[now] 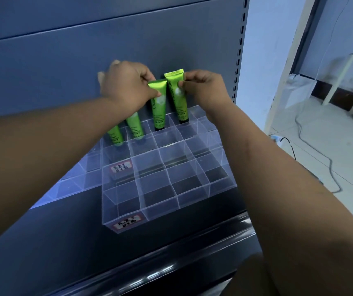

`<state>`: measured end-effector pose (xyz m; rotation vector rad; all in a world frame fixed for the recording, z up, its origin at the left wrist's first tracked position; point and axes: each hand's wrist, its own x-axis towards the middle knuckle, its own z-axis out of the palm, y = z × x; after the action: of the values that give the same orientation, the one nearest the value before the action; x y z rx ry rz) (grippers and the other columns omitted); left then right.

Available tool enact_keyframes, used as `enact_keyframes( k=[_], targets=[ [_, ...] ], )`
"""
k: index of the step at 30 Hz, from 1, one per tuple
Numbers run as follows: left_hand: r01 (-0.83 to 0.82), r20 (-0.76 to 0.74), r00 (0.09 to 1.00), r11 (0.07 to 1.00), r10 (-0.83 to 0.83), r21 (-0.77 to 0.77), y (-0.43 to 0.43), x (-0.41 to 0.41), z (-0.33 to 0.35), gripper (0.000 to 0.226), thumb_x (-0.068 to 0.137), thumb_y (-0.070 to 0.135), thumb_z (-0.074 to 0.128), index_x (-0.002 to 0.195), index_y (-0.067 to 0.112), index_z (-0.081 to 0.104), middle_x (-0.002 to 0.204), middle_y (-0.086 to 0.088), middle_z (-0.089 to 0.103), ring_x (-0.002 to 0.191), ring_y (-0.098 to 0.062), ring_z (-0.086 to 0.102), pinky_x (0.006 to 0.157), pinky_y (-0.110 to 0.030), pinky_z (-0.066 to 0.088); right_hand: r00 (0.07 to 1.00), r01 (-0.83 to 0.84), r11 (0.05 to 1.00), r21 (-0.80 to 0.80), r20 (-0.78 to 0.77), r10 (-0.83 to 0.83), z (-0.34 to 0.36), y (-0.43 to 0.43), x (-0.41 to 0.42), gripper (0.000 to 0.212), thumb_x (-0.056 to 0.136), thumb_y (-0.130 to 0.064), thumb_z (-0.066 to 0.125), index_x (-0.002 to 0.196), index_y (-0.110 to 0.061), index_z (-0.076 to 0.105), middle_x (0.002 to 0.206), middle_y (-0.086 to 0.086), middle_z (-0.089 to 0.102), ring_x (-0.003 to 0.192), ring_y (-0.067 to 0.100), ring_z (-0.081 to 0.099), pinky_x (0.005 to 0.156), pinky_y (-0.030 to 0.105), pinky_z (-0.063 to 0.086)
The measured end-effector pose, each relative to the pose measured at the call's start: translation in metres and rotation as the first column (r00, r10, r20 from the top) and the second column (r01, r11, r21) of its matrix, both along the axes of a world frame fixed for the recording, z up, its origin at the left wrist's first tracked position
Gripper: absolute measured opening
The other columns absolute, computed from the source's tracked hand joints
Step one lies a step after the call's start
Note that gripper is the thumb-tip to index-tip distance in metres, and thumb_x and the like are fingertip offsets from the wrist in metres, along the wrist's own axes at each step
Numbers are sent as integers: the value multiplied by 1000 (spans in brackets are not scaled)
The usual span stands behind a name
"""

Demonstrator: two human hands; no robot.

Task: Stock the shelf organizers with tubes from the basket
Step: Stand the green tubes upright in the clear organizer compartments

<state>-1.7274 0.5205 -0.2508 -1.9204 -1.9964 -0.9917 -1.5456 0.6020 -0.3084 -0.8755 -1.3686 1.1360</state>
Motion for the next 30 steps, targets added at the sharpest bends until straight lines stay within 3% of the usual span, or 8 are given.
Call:
enact_keyframes(
  k=[2, 4, 9, 15, 20, 24, 27, 30],
  targets=[
    [-8, -4, 1000, 1000, 8, -5, 0, -2, -2, 32, 68, 52, 86, 89, 32, 76, 80, 13, 67, 103, -20, 61, 91, -41, 32, 1000, 1, 1000, -20, 7, -1, -4, 2, -1, 21, 85, 1, 75, 105, 4, 74, 98, 25, 74, 80, 25, 68, 83, 50, 61],
    [-13, -10, 1000, 1000, 13, -21, 0, -3, -2, 32, 68, 53, 86, 88, 31, 75, 74, 14, 62, 102, -20, 61, 92, -42, 31, 1000, 3, 999, -36, 30, -2, -8, 3, -2, 19, 83, 1, 76, 102, 2, 75, 99, 26, 74, 82, 28, 69, 86, 57, 59],
    [-53, -22, 998, 997, 52, -53, 0, 1, -2, 28, 71, 52, 85, 82, 29, 74, 71, 16, 60, 104, -20, 60, 91, -43, 30, 998, -24, 999, -43, 62, 26, -12, 1, -4, 14, 82, 4, 75, 88, -9, 76, 88, 17, 72, 79, 26, 66, 87, 60, 57],
    [-106, -51, 994, 990, 102, -91, -2, 7, -7, 26, 76, 49, 83, 81, 26, 74, 78, 11, 67, 101, -18, 59, 89, -42, 28, 997, -31, 998, -48, 75, 34, -13, -2, -2, 21, 83, 6, 72, 82, -15, 76, 74, 5, 71, 67, 19, 62, 85, 52, 58],
    [-143, -67, 989, 981, 135, -135, -2, 10, -3, 27, 76, 49, 84, 79, 25, 72, 72, 13, 61, 99, -19, 59, 90, -43, 25, 998, -24, 998, -57, 59, 28, -12, -5, 0, 28, 86, 7, 70, 76, -19, 73, 68, 1, 70, 64, 16, 63, 82, 44, 60],
    [-160, -83, 985, 976, 149, -145, -1, 9, -4, 25, 78, 48, 83, 80, 26, 71, 79, 10, 63, 113, -21, 54, 95, -46, 27, 997, -27, 998, -61, 66, 31, -13, -4, 0, 16, 89, 5, 68, 88, -10, 74, 73, 6, 70, 57, 9, 60, 66, 28, 55],
    [-167, -104, 983, 978, 154, -129, -3, 7, -5, 21, 81, 45, 81, 83, 28, 69, 87, 6, 68, 118, -24, 49, 96, -46, 28, 997, -8, 997, -81, 72, 13, -14, -3, -1, 15, 90, 1, 68, 105, 0, 72, 84, 15, 72, 62, 12, 62, 66, 26, 55],
    [-156, -112, 983, 983, 144, -102, -4, 5, -6, 14, 84, 37, 79, 88, 30, 68, 95, 5, 71, 118, -25, 49, 96, -46, 29, 998, 1, 996, -94, 56, 4, -13, -5, -1, 13, 92, 0, 68, 103, -5, 69, 88, 14, 72, 63, 11, 63, 63, 23, 53]
  ],
)
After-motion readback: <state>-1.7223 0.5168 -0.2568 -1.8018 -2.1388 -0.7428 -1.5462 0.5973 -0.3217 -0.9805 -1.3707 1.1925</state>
